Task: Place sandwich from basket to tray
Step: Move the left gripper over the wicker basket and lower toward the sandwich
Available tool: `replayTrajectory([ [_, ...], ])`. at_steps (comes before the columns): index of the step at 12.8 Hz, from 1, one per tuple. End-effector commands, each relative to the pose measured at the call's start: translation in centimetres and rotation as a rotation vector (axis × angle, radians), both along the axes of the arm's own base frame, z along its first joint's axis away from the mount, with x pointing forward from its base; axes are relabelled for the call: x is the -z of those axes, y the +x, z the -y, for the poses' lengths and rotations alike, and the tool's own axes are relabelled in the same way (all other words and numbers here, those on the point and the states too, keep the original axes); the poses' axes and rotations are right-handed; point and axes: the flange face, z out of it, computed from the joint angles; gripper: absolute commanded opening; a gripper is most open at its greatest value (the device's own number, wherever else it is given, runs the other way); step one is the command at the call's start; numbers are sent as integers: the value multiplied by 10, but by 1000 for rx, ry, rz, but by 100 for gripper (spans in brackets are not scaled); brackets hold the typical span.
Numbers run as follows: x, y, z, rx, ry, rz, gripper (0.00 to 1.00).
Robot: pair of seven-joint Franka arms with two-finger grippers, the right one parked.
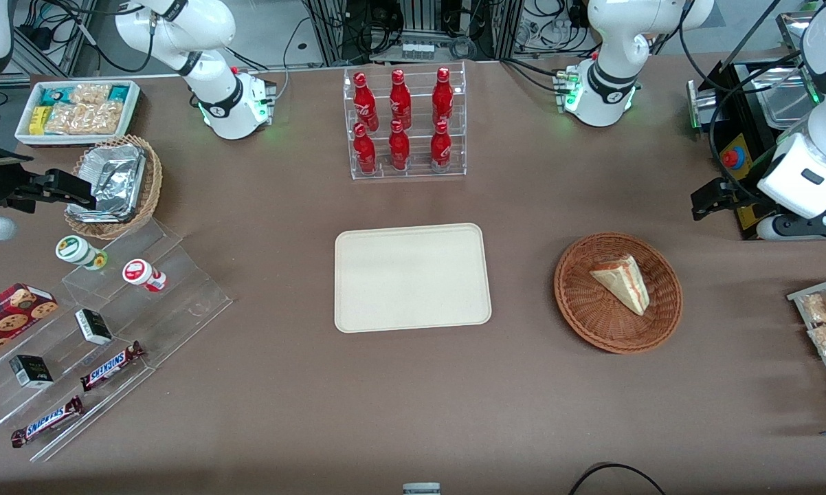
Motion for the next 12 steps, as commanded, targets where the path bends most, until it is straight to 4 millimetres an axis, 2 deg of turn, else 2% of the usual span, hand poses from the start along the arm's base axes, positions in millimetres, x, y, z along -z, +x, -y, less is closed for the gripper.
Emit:
replayTrajectory([
  [1, -7, -1, 0, 1, -18, -11, 100],
  [3, 4, 1, 1, -11, -11, -26, 100],
  [5, 32, 6, 0, -15, 4, -51, 100],
  [9, 121, 0, -1, -168, 9, 6, 100],
  [12, 176, -15, -1, -337, 6, 54, 100],
])
